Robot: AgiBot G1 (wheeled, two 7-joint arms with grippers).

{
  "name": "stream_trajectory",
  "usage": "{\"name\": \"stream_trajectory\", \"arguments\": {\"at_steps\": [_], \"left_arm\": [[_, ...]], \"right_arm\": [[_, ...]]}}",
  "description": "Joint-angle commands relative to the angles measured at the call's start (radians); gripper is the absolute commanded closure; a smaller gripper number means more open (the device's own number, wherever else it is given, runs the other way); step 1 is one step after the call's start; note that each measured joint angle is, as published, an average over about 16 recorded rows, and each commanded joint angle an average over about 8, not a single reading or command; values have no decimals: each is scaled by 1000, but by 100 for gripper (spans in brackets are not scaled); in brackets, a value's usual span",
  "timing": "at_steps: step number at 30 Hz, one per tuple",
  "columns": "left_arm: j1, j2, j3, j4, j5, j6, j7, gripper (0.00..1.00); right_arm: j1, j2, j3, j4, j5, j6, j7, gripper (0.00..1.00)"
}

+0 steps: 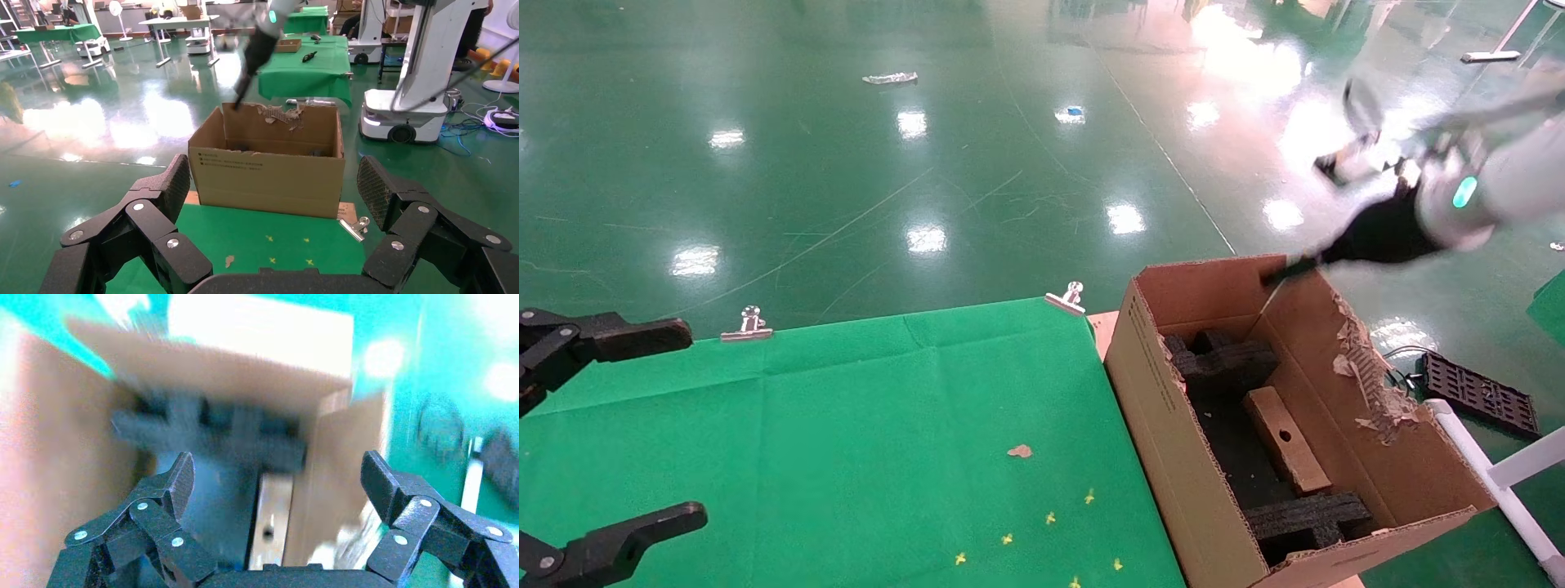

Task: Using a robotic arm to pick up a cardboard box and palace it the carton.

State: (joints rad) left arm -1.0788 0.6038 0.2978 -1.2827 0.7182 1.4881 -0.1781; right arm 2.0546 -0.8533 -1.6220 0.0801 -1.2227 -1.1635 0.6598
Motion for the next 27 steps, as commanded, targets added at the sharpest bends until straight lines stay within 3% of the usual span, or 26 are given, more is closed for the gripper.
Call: {"name": "stream_trajectory", "arguments": {"at_steps": [1,7,12,27], "left_arm": [[0,0,0,0,0,0,0,0],[0,0,0,0,0,0,0,0],[0,0,0,1,-1,0,0,0],[-1,0,1,1,-1,0,1,0]], "right_arm": [[58,14,11,19,13,-16,-33,0],[138,44,39,56,45,-30,-65,0],[127,61,95,107,72,-41,-85,0],[-154,107,411,385,178,-115,-183,0]]}}
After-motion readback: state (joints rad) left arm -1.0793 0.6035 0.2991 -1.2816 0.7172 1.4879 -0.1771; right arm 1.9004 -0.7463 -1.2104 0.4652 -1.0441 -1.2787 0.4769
